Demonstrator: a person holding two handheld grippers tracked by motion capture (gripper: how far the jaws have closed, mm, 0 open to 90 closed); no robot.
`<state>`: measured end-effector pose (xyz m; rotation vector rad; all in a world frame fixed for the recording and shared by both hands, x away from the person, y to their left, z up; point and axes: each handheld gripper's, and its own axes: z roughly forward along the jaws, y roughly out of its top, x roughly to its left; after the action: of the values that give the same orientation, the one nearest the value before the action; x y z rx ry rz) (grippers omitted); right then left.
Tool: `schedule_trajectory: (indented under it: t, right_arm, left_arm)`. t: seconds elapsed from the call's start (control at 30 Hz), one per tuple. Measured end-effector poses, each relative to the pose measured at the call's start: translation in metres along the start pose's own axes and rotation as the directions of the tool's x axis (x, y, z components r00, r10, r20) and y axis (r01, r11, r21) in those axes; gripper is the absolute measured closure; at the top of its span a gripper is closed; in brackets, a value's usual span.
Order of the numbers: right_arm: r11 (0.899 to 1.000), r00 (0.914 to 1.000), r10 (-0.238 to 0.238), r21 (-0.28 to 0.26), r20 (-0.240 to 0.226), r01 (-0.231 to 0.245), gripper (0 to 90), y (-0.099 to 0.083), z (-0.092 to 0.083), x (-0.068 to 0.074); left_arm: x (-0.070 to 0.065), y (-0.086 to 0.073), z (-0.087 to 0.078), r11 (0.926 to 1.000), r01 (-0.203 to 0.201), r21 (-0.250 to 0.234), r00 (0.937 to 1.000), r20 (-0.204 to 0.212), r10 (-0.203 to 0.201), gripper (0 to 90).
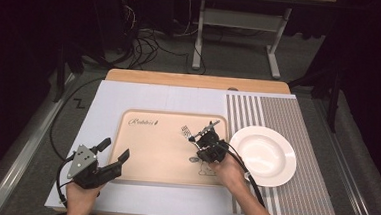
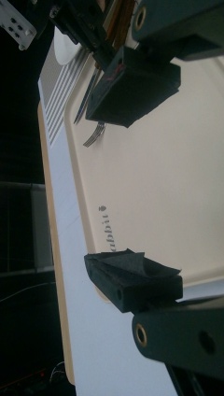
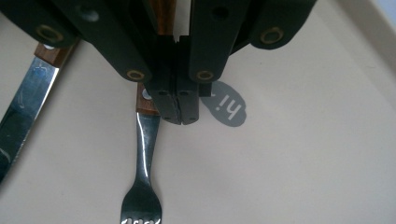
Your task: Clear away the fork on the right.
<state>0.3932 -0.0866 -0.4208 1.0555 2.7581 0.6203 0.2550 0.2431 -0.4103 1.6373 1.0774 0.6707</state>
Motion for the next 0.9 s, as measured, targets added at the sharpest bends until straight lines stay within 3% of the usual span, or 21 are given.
schedule_trajectory:
  t: [0.7,0.9]
  right_arm:
    - [0.996,0.9949,0.091,-0.008,0.043,-0.091,90.0,0.000,0.000,-0.021]
    - [0.997,0.9956,0.077,-0.007,0.052,-0.077,90.0,-0.001,-0.001,-0.024]
  left_arm:
    - [0.000,0.000,0.001,1.0000,-0.001,0.003,1.0000,0.001,0.001,27.6]
    - [0.000,0.000,0.001,1.0000,-0.001,0.003,1.0000,0.000,0.001,27.6]
